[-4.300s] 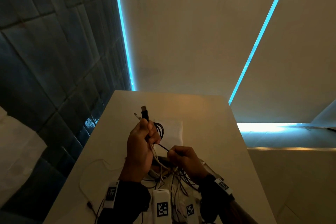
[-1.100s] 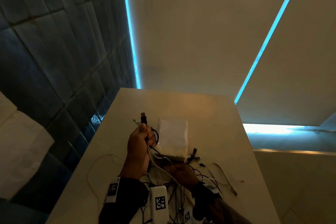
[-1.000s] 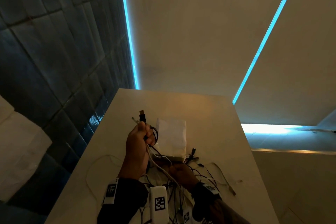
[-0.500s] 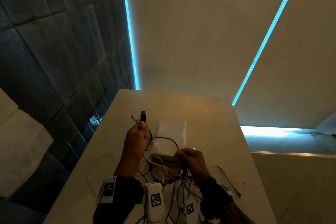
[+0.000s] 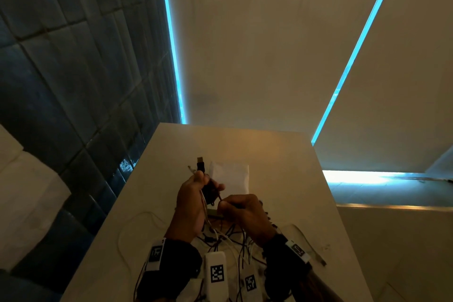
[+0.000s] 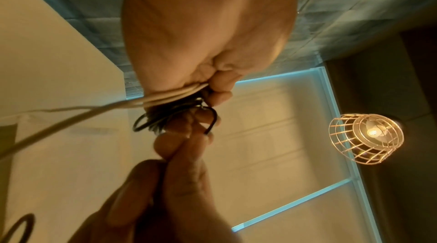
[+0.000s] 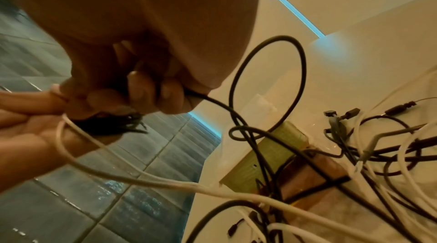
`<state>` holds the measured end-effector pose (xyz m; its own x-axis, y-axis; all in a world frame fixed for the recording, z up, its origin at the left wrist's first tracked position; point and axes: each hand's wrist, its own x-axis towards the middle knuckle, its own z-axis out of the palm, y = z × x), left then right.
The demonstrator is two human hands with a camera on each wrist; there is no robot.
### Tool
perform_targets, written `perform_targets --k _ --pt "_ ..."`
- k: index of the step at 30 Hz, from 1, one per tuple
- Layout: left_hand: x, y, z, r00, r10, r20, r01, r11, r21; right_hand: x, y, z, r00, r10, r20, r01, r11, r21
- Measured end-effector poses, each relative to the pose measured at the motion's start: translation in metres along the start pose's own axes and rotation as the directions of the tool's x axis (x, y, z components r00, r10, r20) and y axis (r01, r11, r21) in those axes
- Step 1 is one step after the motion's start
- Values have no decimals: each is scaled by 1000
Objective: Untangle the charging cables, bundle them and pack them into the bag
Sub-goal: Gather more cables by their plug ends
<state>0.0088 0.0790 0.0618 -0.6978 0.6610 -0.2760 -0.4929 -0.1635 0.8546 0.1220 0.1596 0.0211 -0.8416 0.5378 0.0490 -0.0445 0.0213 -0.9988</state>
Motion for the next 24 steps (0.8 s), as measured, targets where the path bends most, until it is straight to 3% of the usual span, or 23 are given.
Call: perform_targets --k 4,11,24 --pt "-6 8 4 997 51 63 -41 988 -151 1 15 -5 1000 18 -2 -18 999 -27" --pt "-12 13 12 976 181 118 -166 978 -130 6 66 -21 993 86 -82 -93 992 -86" --pt "-19 28 14 945 274 181 -244 955 -168 0 100 -27 981 113 -159 -149 961 -235"
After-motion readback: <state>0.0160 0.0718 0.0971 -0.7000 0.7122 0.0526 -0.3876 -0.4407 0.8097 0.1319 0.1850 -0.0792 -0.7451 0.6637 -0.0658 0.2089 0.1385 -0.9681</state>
